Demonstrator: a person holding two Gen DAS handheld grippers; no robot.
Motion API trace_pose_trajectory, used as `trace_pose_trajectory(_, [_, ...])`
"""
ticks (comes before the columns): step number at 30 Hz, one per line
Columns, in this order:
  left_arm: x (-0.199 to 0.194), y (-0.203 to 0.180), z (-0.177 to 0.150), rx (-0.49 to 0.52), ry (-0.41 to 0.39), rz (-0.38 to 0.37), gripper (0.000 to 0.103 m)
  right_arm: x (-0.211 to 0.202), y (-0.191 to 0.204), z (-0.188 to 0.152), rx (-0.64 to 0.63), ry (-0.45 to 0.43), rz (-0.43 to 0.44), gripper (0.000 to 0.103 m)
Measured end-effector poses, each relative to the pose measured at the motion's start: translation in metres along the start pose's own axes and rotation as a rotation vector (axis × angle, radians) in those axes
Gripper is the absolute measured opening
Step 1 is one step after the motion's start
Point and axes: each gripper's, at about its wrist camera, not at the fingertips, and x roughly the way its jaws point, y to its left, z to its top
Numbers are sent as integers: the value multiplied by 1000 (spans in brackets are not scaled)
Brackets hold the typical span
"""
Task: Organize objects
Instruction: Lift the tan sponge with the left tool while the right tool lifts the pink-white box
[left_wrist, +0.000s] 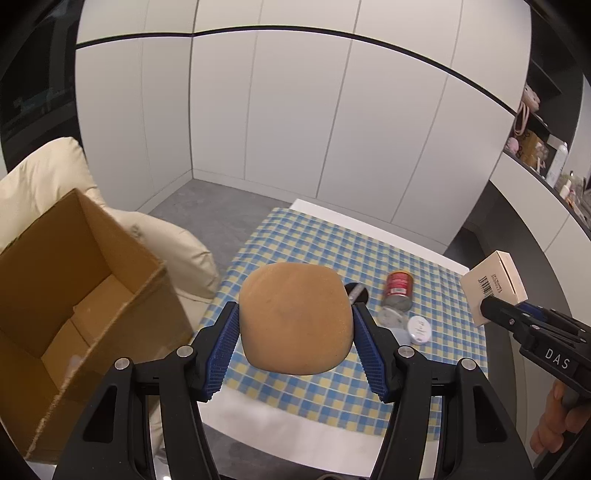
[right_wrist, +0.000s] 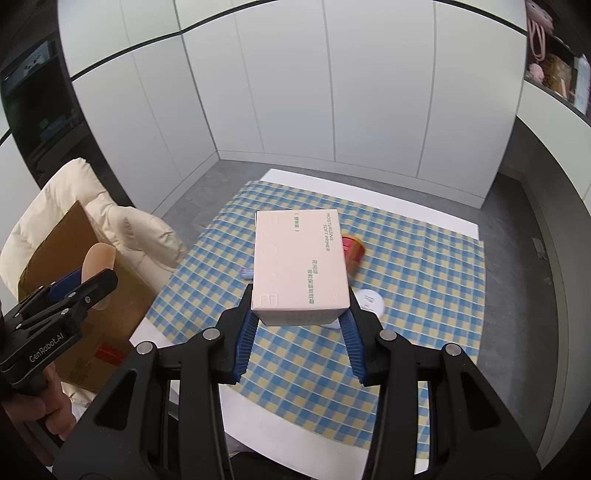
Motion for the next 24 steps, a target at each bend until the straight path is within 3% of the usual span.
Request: trace_pose_trajectory(24, [-21,85,-2,-104,-29,106,61,23,95,12,-116,3,91,44])
